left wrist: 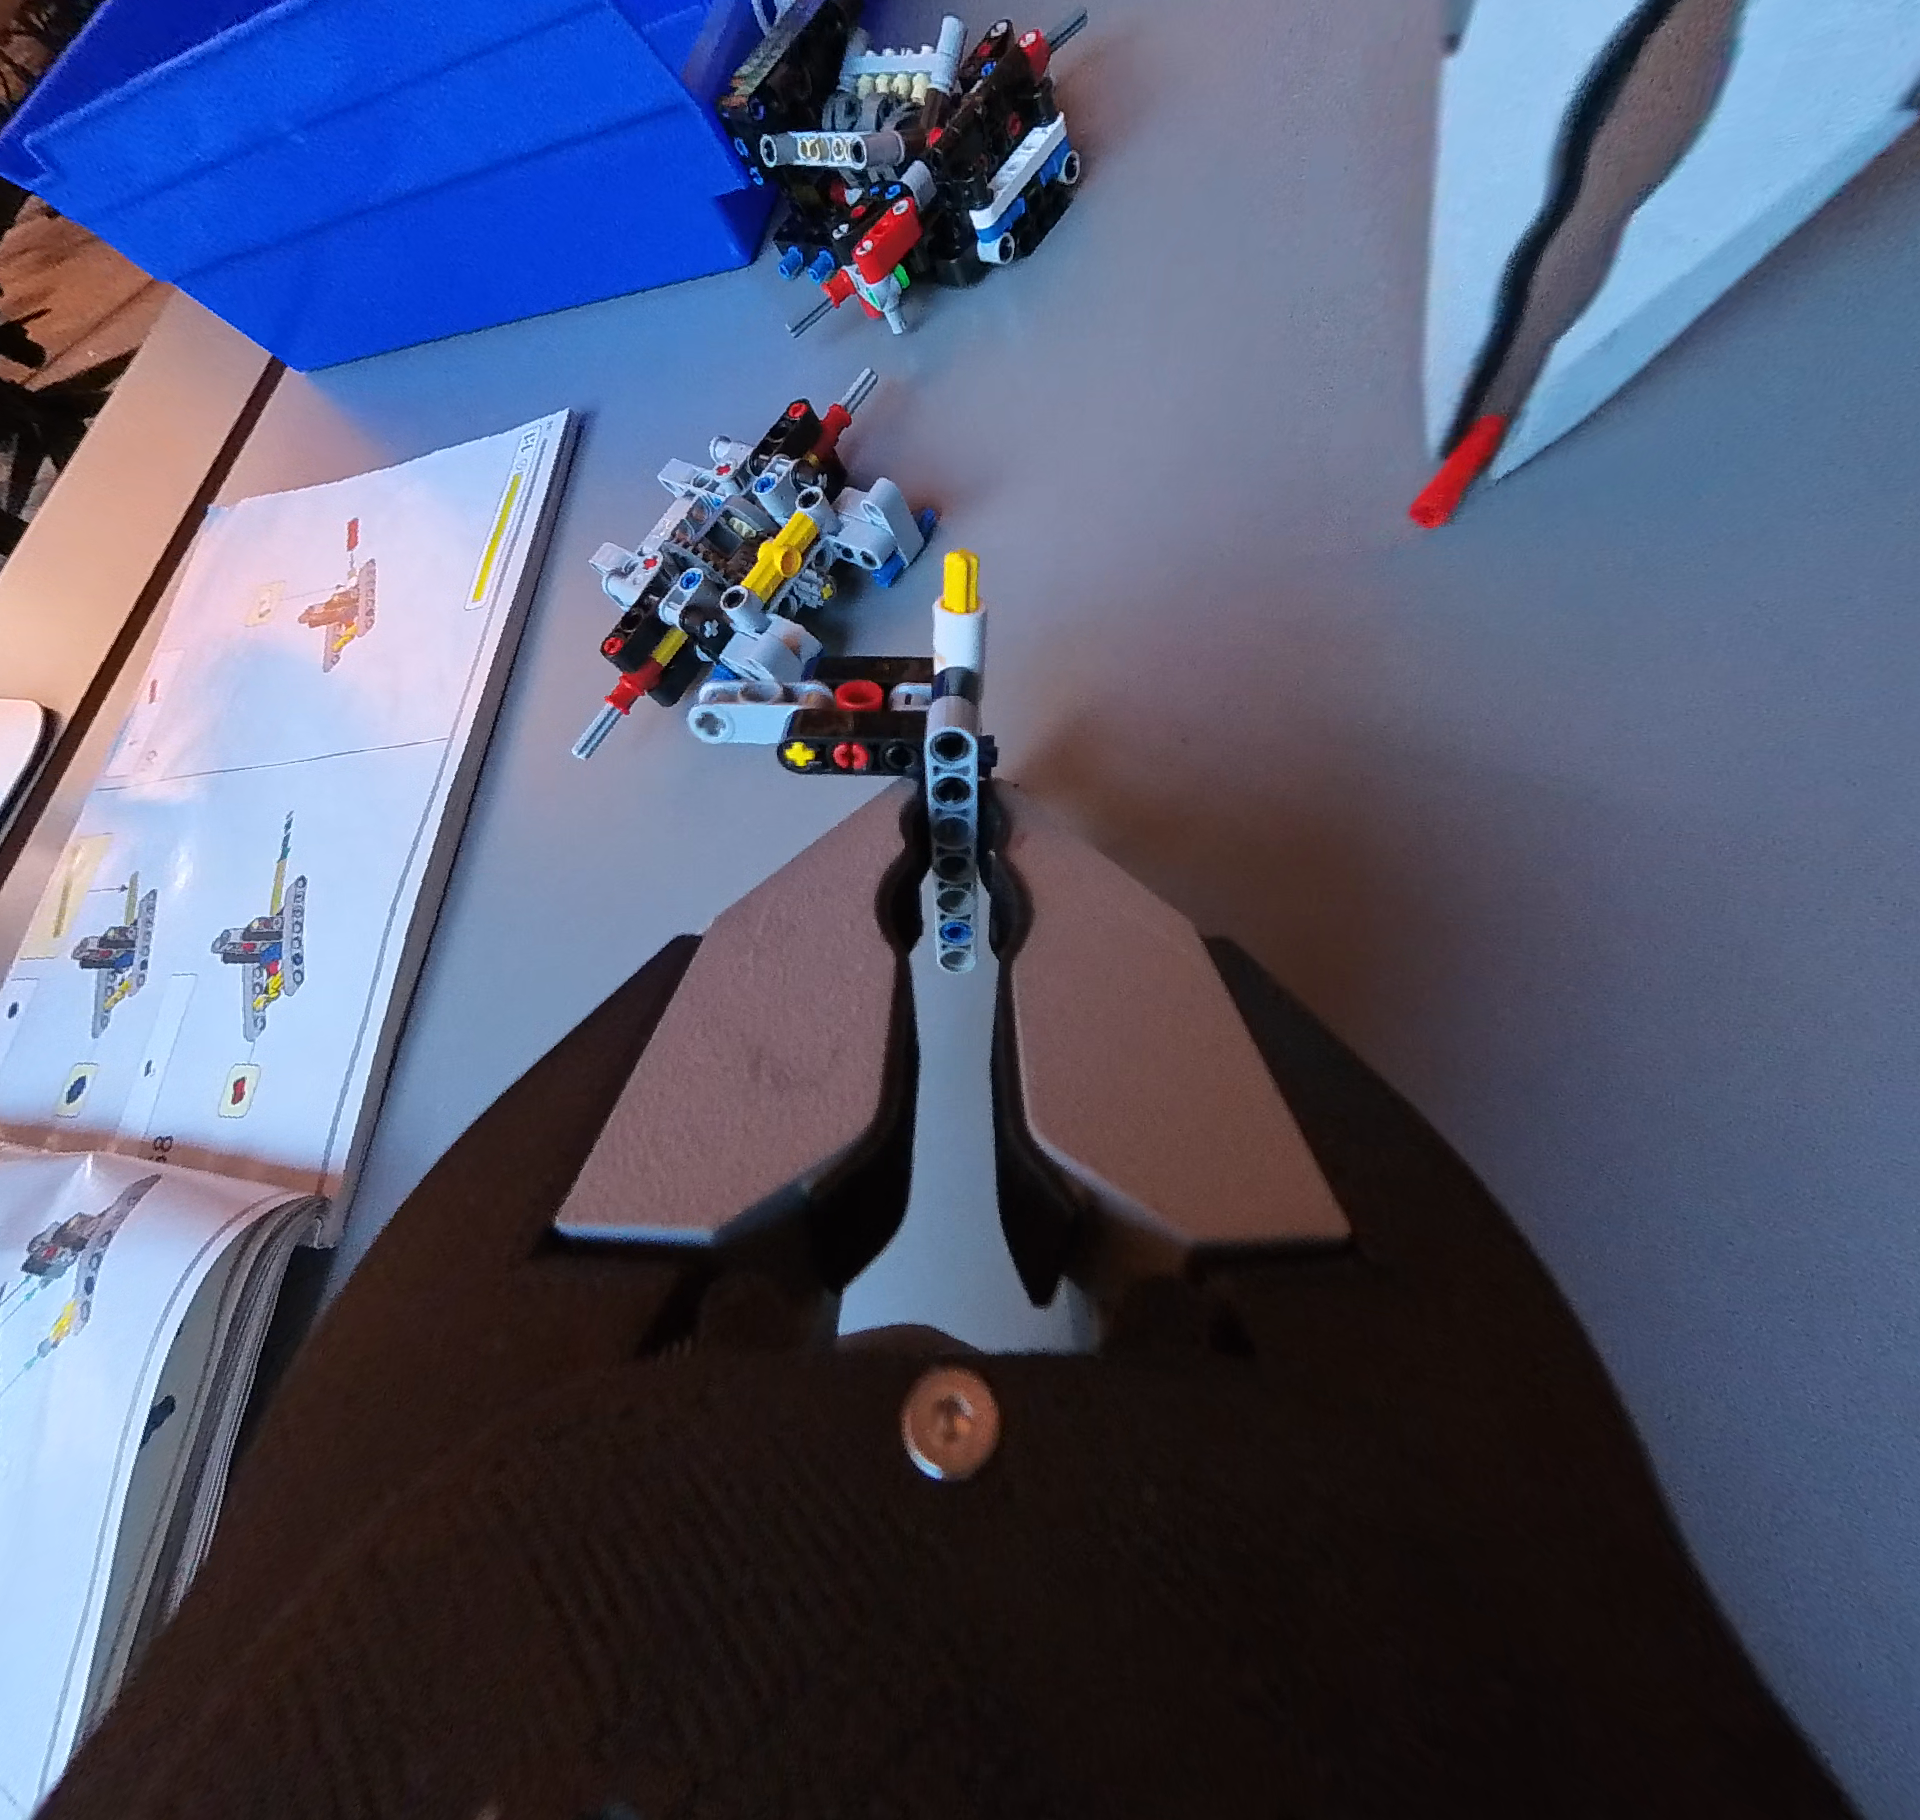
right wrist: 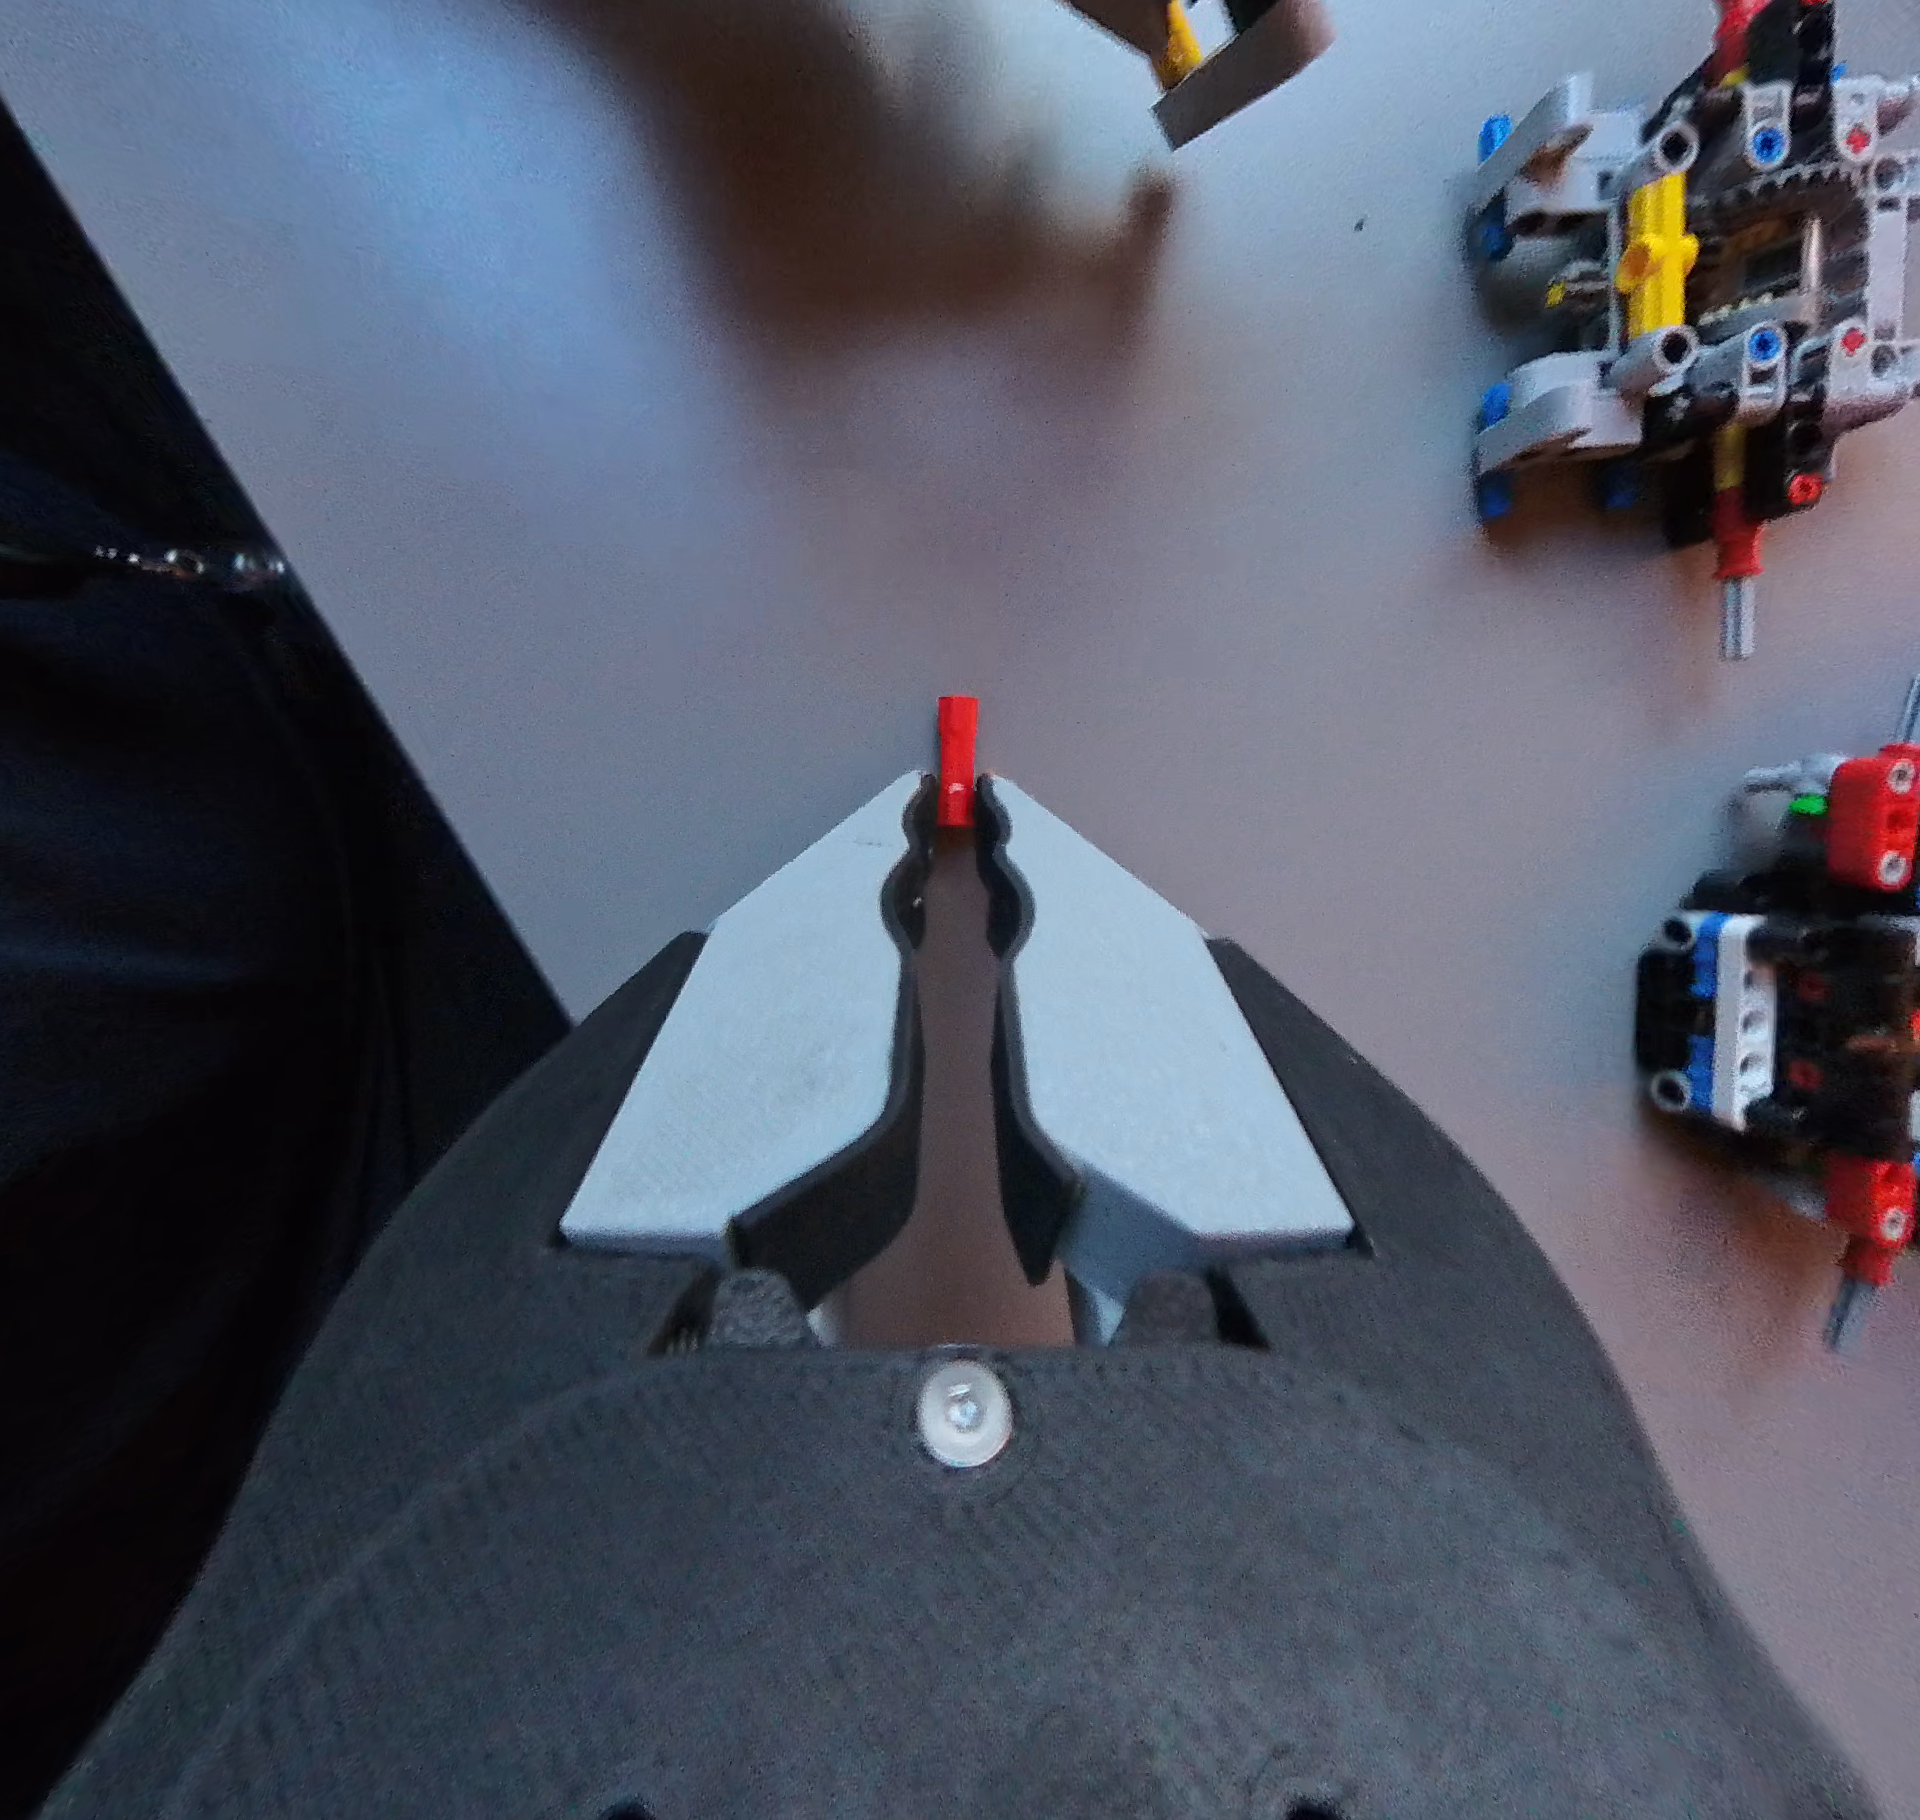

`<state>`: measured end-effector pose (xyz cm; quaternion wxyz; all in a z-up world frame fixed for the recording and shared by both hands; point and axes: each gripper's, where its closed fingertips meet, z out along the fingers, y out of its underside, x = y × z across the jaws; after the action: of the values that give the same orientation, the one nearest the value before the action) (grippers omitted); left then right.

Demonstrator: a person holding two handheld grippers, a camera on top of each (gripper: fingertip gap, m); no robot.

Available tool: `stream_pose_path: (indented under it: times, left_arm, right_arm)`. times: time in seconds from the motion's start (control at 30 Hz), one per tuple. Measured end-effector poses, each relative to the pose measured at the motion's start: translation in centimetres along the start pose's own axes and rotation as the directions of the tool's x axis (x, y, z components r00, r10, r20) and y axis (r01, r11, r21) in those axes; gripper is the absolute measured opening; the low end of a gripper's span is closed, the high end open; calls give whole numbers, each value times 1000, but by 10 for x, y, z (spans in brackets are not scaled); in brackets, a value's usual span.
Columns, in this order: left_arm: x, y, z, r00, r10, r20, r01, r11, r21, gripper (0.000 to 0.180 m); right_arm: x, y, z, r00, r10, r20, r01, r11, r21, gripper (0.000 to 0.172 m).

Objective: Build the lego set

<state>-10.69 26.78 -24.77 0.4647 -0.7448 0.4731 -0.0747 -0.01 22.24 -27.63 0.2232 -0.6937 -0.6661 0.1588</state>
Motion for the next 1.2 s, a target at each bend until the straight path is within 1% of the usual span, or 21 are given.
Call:
stream_pose_path:
  times: [0.17, 0.27, 0.4, 0.47, 0.53, 0.6, 0.67, 0.73, 0.8, 0.87, 0.93, 1.0, 1.13, 1.2]
  left_arm:
    - [5, -3, 0, 1000, 13, -9, -13, 1000, 5, 4]
    - [4, -3, 0, 1000, 20, -1, -20, 1000, 3, 5]
    - [-2, -3, -2, 1000, -8, 8, 8, 1000, 14, 4]
    - [-4, -4, -4, 1000, -17, 14, 17, 1000, 22, 4]
    - [-7, -4, -6, 1000, -17, 26, 16, 1000, 24, 5]
    - [-10, -2, -7, 999, -16, 41, 15, 1000, 18, 5]
    - [-14, 1, -7, 998, -21, 54, 21, 1000, 9, 5]
    - [-19, 3, -9, 997, -32, 71, 31, 999, 8, 5]
    - [-22, 2, -11, 996, -52, 73, 51, 998, 22, 4]
    - [-24, 3, -12, 995, -66, 77, 64, 998, 29, 4]
    - [-25, 3, -11, 995, -67, 79, 65, 997, 32, 4]
    - [-22, 3, -10, 995, -61, 75, 59, 998, 29, 4]
    - [-18, 2, -9, 997, -44, 65, 42, 999, 25, 4]
    - [-17, 0, -10, 997, -38, 61, 36, 999, 30, 4]
  right_arm:
    - [-17, 16, -11, 999, 42, -30, -43, 999, -7, 3]
    - [-30, 19, -14, 997, 69, -28, -69, 998, 2, 5]
    - [-42, 22, -18, 995, 76, -60, -76, 997, 6, 10]
    - [-48, 23, -19, 994, 87, -59, -87, 996, 10, 10]
    - [-48, 25, -21, 992, 91, -90, -91, 996, 13, 11]
    - [-50, 24, -24, 989, 98, -108, -95, 995, 27, 15]
    - [-52, 24, -30, 985, 113, -132, -106, 993, 60, 19]
    - [-49, 26, -36, 970, 136, -200, -117, 987, 106, 23]
    - [-52, 22, -42, 947, 209, -246, -153, 962, 226, 23]
    - [-57, 17, -47, 916, 298, -268, -190, 912, 364, 21]
    - [-52, 17, -48, 877, 364, -314, -209, 877, 433, 20]
    - [-46, 18, -43, 847, 405, -345, -226, 861, 455, 20]
    - [-45, 19, -22, 833, 428, -351, -260, 862, 436, 21]
    - [-42, 19, -22, 817, 439, -374, -254, 856, 450, 19]
